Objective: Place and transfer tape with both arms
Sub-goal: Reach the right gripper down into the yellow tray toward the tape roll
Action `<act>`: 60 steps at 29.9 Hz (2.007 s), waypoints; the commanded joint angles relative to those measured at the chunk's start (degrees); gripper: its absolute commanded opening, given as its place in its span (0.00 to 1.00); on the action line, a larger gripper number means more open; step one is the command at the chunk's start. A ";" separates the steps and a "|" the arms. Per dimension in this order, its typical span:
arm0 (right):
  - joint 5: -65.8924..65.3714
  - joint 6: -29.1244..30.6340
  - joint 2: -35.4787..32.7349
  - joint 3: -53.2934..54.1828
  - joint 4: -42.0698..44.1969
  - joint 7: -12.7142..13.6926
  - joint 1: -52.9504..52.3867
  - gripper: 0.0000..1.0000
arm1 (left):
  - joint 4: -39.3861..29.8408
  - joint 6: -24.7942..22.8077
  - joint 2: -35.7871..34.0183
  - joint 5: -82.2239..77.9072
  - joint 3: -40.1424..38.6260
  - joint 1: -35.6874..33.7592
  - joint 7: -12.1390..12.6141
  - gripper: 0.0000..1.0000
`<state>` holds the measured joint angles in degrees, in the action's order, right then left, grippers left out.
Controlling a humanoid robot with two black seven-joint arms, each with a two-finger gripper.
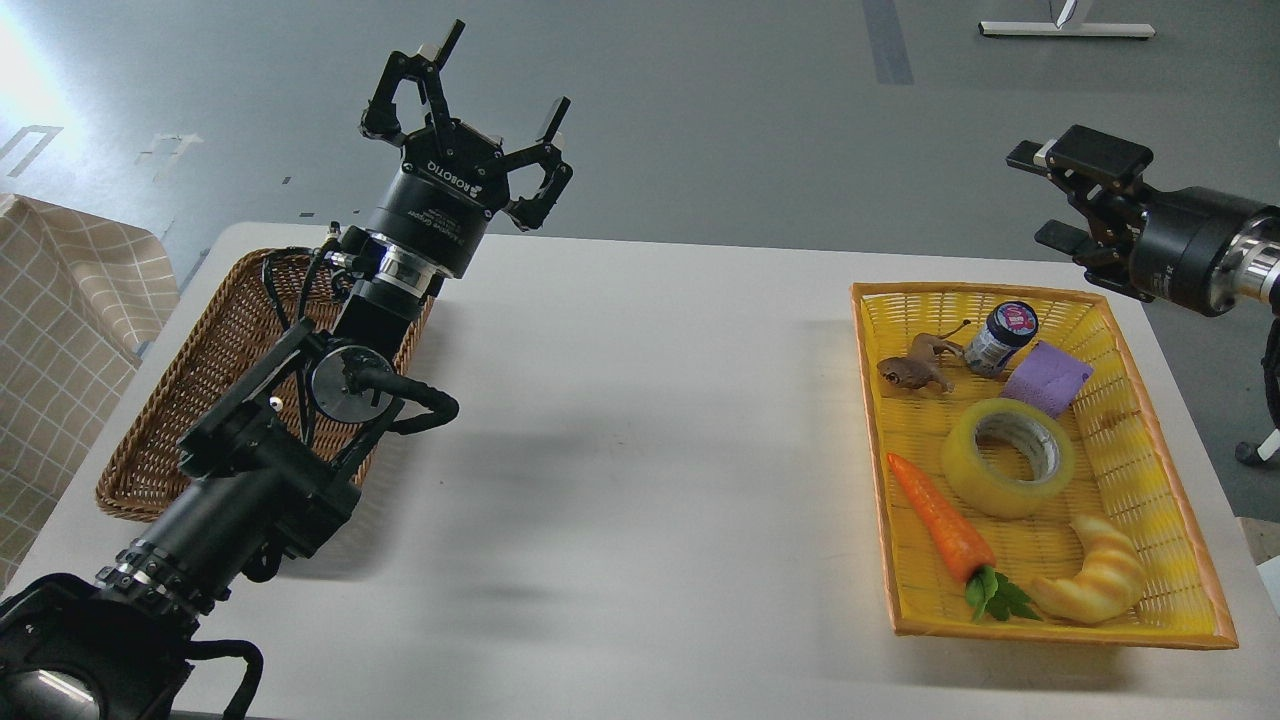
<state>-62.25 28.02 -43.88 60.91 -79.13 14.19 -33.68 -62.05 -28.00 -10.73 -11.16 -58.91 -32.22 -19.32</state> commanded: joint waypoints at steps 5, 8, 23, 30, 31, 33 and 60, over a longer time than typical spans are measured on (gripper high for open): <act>-3.23 -0.02 -12.09 -8.26 -6.12 0.22 0.99 1.00 | 0.00 0.00 0.01 0.00 0.02 -0.03 -0.02 0.98; -3.23 -0.02 -16.23 -11.25 -8.84 0.40 1.69 1.00 | 0.00 0.00 0.01 0.00 -0.06 -0.03 -0.02 0.98; -18.42 -0.02 -13.96 -16.35 -9.11 3.47 4.67 0.95 | 0.00 0.00 -0.08 0.08 -0.07 -0.03 -0.02 0.98; -21.60 -0.02 -10.70 -16.62 -6.92 3.47 6.26 0.93 | 0.00 0.00 -0.17 0.09 -0.15 -0.03 -0.02 0.98; -21.60 -0.02 -10.52 -16.62 -6.74 3.47 6.43 0.92 | 0.00 0.00 -0.08 0.09 -0.15 -0.03 -0.02 0.98; -21.68 -0.02 -10.26 -16.62 -6.04 3.56 7.14 0.92 | 0.00 0.00 -0.08 0.09 -0.15 -0.03 -0.02 0.98; -23.00 -0.02 -3.32 -19.16 0.03 3.47 7.14 0.48 | 0.00 0.00 -0.08 0.17 -0.15 -0.03 -0.02 0.98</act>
<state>-85.30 28.00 -47.54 41.75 -79.32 17.66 -26.54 -62.06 -28.00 -10.90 -10.97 -59.07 -32.27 -19.32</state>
